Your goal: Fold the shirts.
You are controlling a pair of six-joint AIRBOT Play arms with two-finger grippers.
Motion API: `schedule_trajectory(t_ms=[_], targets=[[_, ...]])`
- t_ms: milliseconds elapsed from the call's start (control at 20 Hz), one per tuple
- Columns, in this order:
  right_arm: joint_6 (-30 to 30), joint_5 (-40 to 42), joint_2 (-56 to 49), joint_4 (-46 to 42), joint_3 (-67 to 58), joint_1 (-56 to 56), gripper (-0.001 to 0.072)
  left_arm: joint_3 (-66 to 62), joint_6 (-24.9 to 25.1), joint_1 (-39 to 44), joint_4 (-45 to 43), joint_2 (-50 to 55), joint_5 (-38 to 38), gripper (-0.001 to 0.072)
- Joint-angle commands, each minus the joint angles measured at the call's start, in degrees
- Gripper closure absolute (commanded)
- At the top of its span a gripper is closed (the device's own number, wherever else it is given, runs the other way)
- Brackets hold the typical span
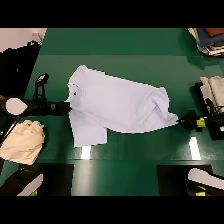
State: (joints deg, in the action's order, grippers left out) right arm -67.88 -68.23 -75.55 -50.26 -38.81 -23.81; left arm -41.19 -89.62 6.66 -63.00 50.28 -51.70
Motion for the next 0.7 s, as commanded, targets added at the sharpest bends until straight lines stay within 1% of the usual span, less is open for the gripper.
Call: schedule_trajectory(t_ms=[0,100,250,350,450,600,650], targets=[[0.90,3.54,-0.07,0.76,0.07,4.79,0.0694,-0.09,0.02,-0.02,1.40,0.00,0.24,0.0683],[0.90,1.84,0.07,0.76,-1.68,7.21,0.0695,-1.46,0.02,-0.04,2.12,-0.39,-1.03,0.0683],[0.87,-4.20,4.68,0.76,-8.98,9.14,0.0695,-11.26,0.07,-0.04,1.75,-0.83,-7.76,0.0684],[0.85,-6.88,10.32,0.83,-16.72,9.46,0.0695,-22.51,0.07,-0.04,1.44,-0.83,-11.85,0.0683],[0.85,-6.99,15.78,0.79,-25.68,9.46,0.0695,-35.30,0.07,-0.04,0.61,-0.83,-14.12,0.0683],[-0.70,-5.66,21.59,0.79,-39.56,9.42,0.0695,-54.77,0.42,-0.02,-1.44,-0.83,-14.80,0.0683],[-1.33,-5.07,22.86,0.79,-44.24,9.42,0.0695,-61.29,1.57,-0.02,-1.60,-0.83,-14.82,0.0683]])
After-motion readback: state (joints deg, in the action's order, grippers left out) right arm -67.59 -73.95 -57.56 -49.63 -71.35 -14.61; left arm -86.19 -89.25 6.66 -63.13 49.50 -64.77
